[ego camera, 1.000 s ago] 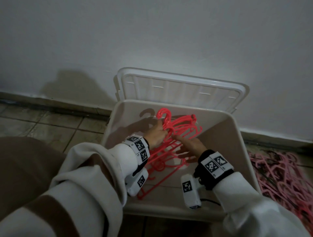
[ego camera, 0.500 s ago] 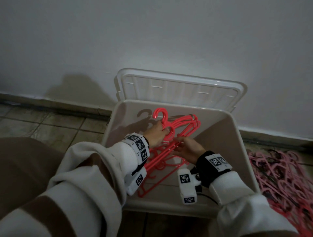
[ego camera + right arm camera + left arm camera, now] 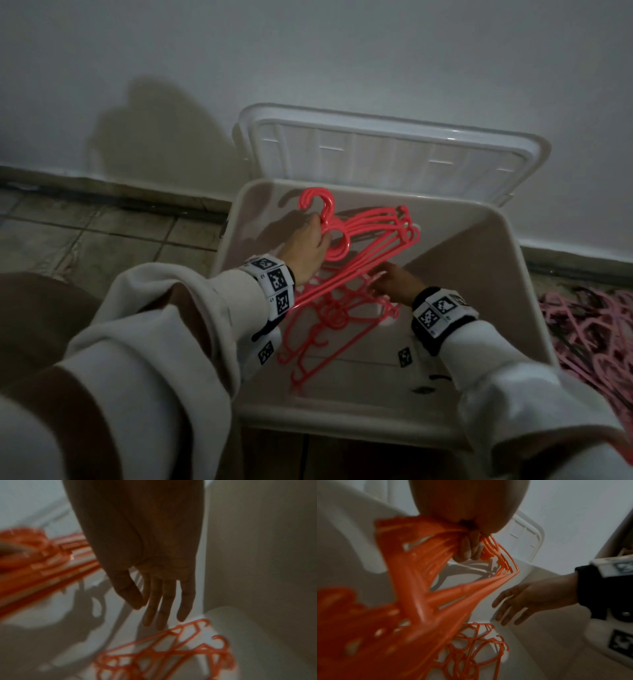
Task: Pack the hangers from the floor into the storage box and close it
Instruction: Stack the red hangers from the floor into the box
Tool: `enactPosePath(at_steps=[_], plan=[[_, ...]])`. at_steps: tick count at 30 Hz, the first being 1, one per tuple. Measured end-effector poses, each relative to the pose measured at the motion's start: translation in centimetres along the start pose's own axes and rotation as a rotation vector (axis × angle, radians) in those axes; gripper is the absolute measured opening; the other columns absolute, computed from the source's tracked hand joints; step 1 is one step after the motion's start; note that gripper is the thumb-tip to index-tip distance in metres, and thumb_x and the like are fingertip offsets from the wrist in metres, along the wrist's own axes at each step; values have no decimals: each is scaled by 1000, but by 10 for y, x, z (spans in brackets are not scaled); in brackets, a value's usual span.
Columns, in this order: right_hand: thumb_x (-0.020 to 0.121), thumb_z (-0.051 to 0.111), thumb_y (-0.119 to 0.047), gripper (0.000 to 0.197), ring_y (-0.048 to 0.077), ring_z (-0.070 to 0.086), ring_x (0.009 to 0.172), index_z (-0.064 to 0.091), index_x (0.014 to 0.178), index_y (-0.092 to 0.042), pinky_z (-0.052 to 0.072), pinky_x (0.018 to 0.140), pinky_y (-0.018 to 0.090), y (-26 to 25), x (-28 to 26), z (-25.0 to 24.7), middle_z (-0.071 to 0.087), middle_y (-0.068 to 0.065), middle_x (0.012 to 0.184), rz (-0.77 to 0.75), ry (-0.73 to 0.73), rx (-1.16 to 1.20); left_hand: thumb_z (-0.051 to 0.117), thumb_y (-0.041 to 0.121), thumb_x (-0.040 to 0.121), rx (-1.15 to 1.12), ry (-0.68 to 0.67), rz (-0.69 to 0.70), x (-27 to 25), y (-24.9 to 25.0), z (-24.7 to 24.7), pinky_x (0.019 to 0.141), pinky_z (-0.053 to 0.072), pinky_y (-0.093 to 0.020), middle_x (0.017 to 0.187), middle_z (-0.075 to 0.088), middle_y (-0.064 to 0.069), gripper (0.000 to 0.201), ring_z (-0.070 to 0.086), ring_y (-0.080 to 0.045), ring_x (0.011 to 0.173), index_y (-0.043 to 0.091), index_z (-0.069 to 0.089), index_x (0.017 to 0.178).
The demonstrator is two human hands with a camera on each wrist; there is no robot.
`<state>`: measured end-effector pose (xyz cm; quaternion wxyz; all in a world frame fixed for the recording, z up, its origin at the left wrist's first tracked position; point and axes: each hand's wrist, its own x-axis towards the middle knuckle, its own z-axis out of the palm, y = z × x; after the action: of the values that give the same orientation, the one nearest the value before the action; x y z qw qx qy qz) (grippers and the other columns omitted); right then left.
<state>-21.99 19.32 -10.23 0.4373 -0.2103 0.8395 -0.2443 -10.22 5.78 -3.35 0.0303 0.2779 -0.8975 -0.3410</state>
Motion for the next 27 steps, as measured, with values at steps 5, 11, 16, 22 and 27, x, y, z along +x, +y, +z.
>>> enactPosePath(at_steps=[5,11,16,22,27], plan=[[90,52,-9,47,20,45,126,40,135,-18,34,101,26,18,27,17,45,3,140,-149,8,-616,36,16,100,4,37,-11,5,-17,5,56,35,-13,72,40,6,22,40,-9,56,-1,45,111],[93,46,-17,68,23,22,141,6,148,-20,20,112,46,16,53,57,16,4,154,-217,-175,-930,37,18,99,29,56,-9,12,-36,3,65,34,-22,91,54,-5,22,50,-18,74,2,49,108],[96,39,-31,47,27,38,131,29,141,-19,29,106,44,22,66,72,36,6,145,-178,-105,-910,38,17,99,-8,50,-8,15,-42,5,63,30,-22,88,49,-2,22,48,-18,76,0,51,103],[87,53,-39,42,26,53,114,52,120,-13,40,96,34,28,61,62,56,8,124,-281,-35,-927,40,17,98,-63,63,-19,16,-46,6,62,28,-21,87,50,-3,18,47,-16,74,4,52,97],[87,56,-16,47,29,50,116,38,130,-7,42,89,37,30,63,63,44,13,131,-182,81,-682,40,19,98,-73,62,-26,16,-45,6,74,39,-30,93,60,-11,22,57,-25,86,2,54,101]])
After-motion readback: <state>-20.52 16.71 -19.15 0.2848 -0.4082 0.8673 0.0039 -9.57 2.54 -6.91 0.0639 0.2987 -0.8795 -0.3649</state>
